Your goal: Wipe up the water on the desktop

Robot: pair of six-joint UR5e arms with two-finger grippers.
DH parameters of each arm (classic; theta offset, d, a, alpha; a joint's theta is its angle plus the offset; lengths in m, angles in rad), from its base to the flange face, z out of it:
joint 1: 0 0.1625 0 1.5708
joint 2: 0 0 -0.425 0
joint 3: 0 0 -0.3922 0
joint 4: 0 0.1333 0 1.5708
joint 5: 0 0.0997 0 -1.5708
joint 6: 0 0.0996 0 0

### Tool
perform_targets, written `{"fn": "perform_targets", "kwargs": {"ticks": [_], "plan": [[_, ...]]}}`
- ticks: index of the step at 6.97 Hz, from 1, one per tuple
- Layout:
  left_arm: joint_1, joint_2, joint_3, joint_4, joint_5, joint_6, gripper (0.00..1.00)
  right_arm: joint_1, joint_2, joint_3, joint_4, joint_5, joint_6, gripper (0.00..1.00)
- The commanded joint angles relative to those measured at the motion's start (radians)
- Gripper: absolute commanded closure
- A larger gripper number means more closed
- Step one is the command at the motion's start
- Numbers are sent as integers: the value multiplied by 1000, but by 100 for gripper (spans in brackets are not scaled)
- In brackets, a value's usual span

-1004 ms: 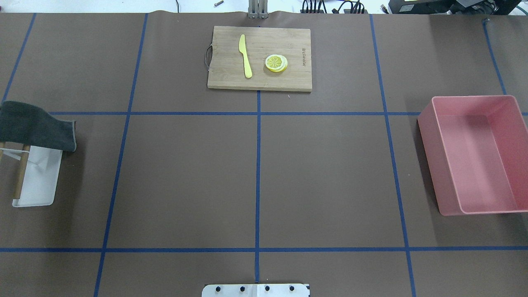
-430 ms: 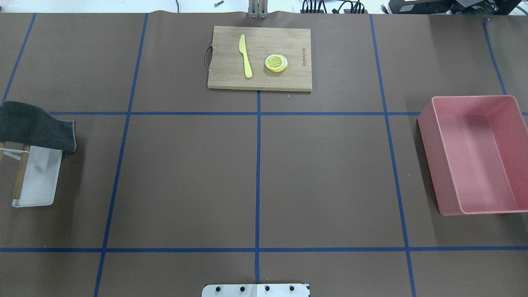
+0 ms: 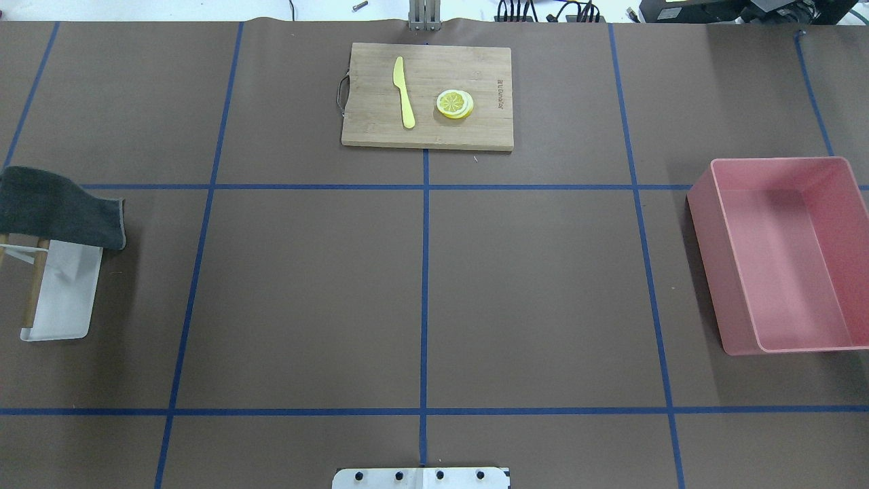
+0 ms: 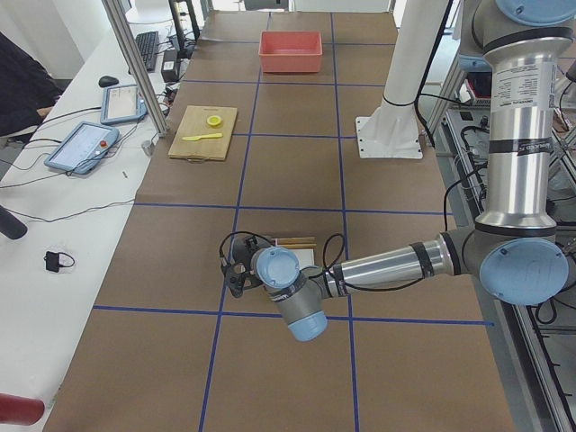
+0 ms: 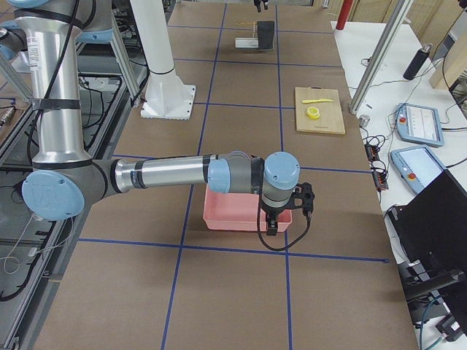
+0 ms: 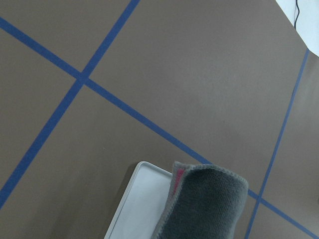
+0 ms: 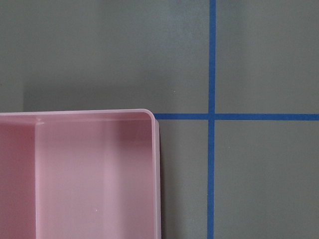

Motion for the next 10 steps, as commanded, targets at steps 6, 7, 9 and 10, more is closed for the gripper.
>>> {"fn": "perform_targets", "kwargs": {"ticks": [6,7,9,10], "plan": [[80,-42,16,-2,-27,-2,8,0,1,0,-2,1,0,0],[88,-43,17,-2,-27,-2,8,0,1,0,-2,1,0,0],[91,-46,22,-2,-27,-2,21,0,0,-3,-2,1,0,0],[91,-46,23,-2,-27,-2,36,0,0,-3,-2,1,0,0]]}}
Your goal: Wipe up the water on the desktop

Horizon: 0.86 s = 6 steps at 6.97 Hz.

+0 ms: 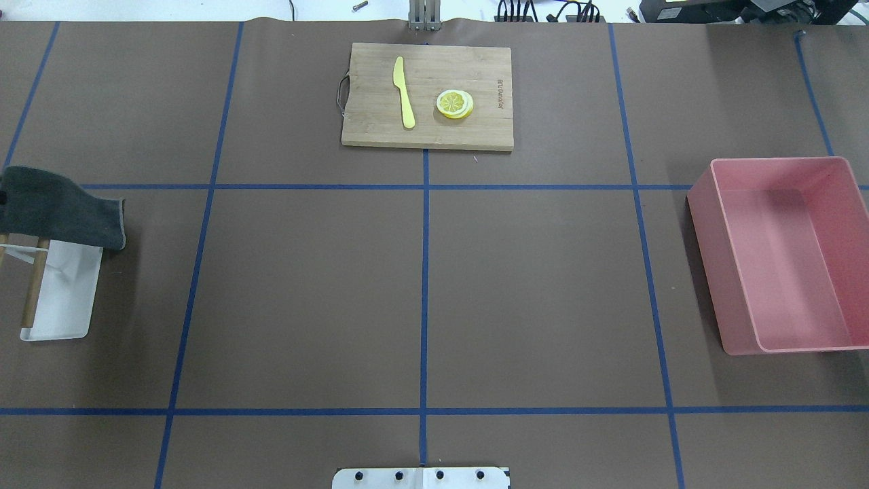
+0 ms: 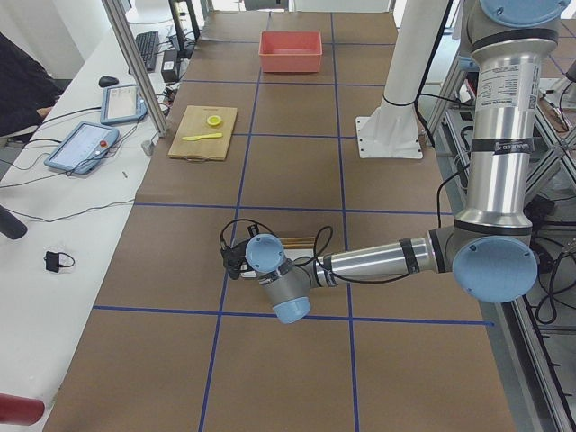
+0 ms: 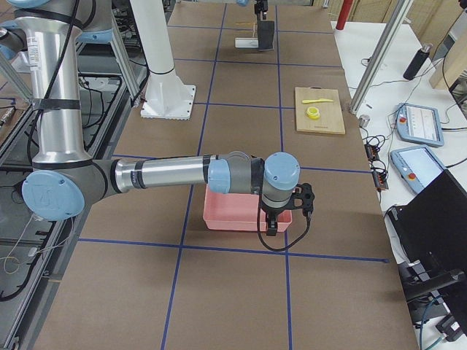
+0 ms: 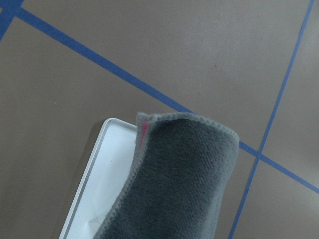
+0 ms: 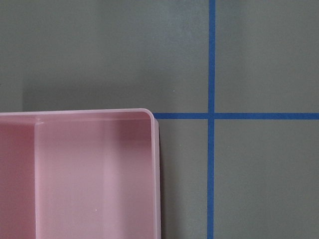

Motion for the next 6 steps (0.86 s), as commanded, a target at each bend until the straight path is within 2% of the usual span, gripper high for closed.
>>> {"fn": "perform_targets", "kwargs": {"ticks": [1,2,6], "plan": [[1,-1,4,0,0,0,45,0,0,1,0,0,0,0],[2,-1,4,0,0,0,49,0,0,1,0,0,0,0],[1,-1,4,-5,-48,0,100,0,6,18,2,0,2,0]]}}
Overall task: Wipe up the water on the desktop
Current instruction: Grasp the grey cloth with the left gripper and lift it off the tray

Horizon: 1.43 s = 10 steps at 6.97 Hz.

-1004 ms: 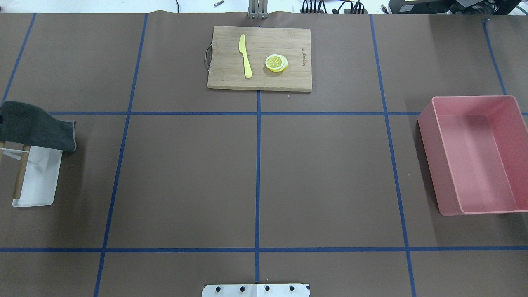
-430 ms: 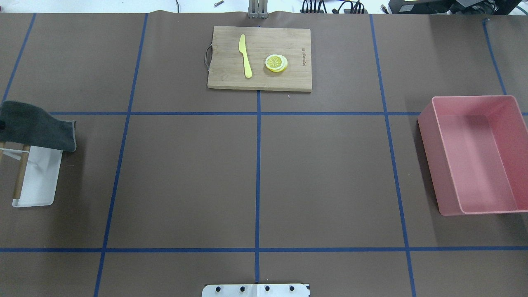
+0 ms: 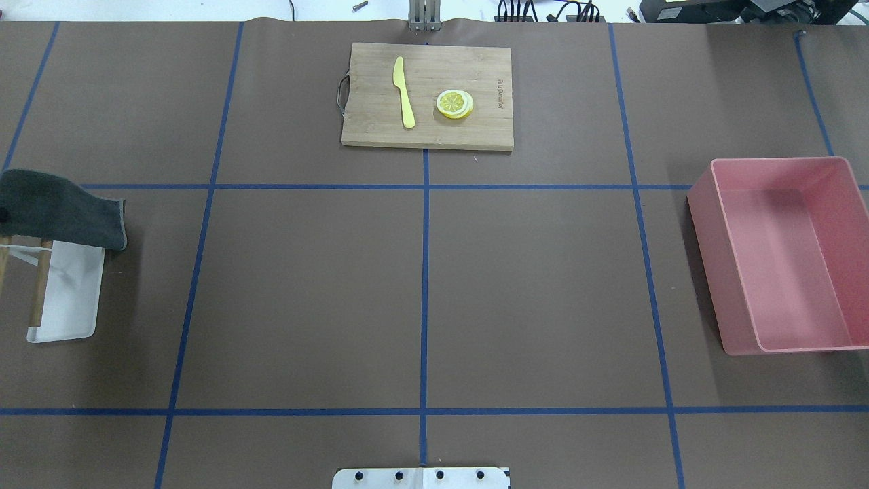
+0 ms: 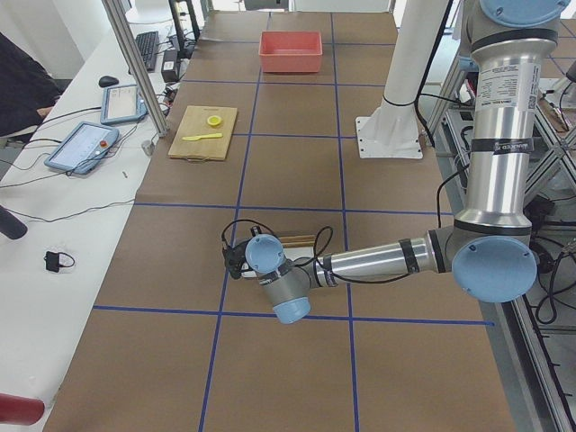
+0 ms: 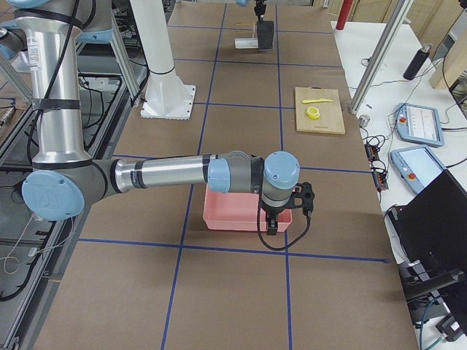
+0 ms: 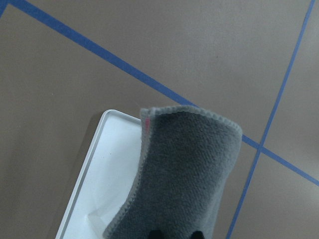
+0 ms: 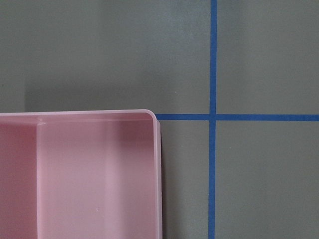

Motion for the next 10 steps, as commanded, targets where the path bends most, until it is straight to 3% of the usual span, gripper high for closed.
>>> {"fn": "perform_targets", "kwargs": {"ticks": [1,6,8,10], "plan": [[-1,0,0,-1,-10,0,100,0,6,33,0,0,-1,0],[-33,-34,-3,7,-36,-40,100,0,37,132,4,-3,-1,0],[-140,-31,0,28,-126,-32,100,-15,45,136,4,-3,-1,0],[-218,-28,-3,37,-156,-32,100,-23,58,139,4,-5,-3,0]]}}
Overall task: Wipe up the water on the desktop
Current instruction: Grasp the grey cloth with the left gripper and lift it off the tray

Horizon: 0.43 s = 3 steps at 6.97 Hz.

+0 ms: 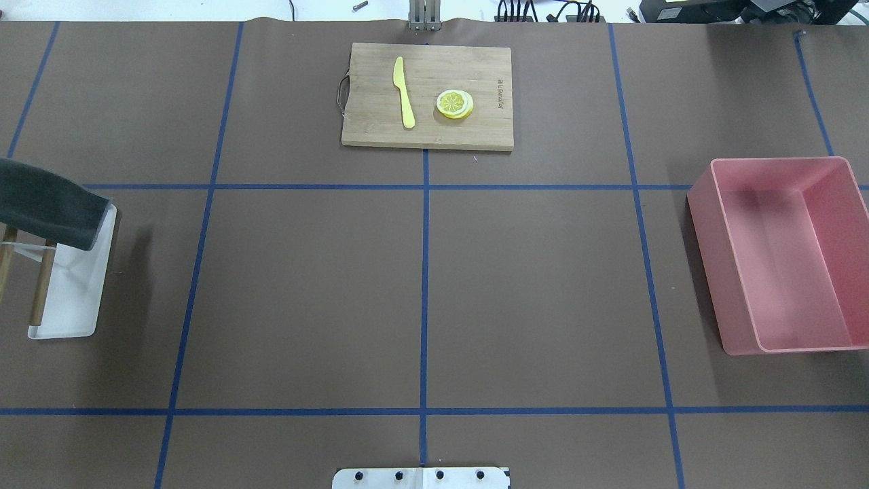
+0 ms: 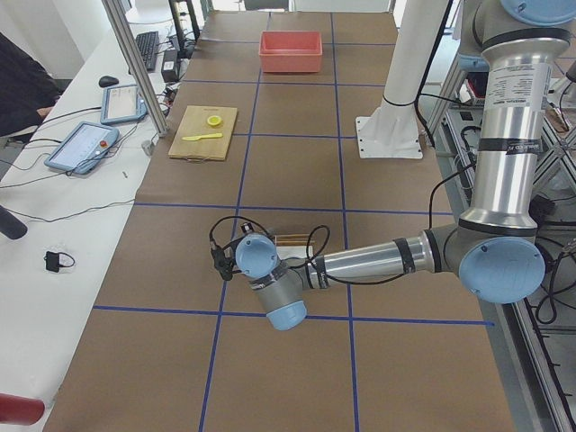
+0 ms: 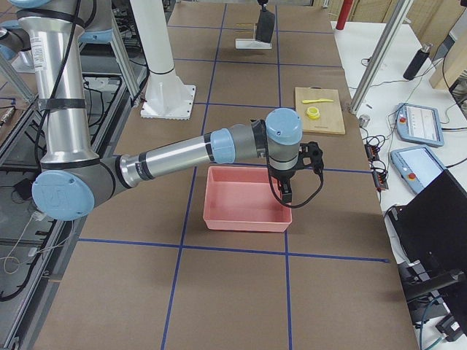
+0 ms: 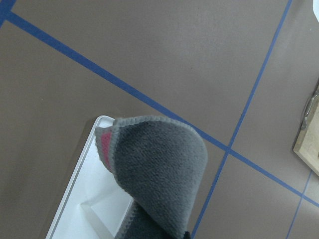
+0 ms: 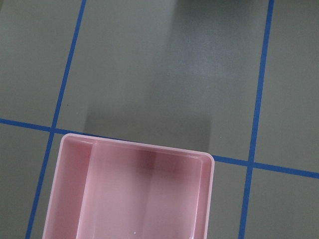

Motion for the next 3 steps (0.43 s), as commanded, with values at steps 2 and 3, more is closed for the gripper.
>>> {"fn": "perform_targets", "kwargs": {"ticks": [2,3], "plan": [[-164,-3,-49,104,-71,2,100,-49,18,36,2,-1,-1,0],[-186,-10,-87,172,-71,2,100,-69,49,57,2,-3,-1,0]]}}
